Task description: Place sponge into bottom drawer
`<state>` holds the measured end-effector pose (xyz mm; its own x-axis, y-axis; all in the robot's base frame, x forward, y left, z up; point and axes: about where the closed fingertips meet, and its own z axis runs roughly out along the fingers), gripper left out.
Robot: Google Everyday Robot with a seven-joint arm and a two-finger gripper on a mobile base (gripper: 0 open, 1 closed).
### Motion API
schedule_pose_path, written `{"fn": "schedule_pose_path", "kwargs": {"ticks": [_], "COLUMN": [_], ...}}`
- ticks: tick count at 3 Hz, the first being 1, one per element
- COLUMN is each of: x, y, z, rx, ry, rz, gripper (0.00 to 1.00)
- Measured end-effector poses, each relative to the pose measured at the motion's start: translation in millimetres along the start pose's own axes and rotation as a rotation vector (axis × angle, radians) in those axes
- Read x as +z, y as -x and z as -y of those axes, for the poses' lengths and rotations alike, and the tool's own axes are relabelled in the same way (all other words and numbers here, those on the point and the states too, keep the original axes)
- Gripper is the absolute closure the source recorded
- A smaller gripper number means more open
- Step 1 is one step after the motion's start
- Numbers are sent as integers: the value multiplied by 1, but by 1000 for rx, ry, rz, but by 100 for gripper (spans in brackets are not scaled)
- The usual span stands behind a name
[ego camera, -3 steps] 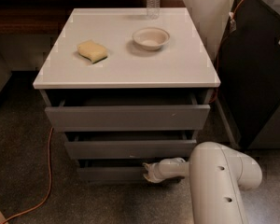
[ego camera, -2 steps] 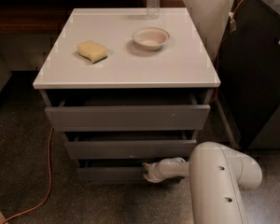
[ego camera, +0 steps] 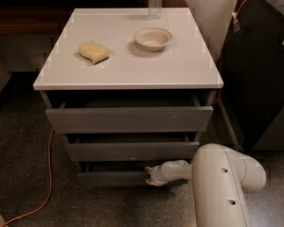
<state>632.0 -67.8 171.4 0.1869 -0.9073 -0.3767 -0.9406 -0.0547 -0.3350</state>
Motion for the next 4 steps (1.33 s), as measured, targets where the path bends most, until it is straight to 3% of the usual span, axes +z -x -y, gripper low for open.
{"fn": "schedule_pose_path", "kwargs": {"ticks": [1, 2, 4], "x": [0, -10, -12], "y": [0, 10, 12], "z": [0, -33, -38], "rx": [0, 11, 14], "ry": [0, 68, 79], "rz": [0, 1, 2], "gripper": [100, 100, 100]}}
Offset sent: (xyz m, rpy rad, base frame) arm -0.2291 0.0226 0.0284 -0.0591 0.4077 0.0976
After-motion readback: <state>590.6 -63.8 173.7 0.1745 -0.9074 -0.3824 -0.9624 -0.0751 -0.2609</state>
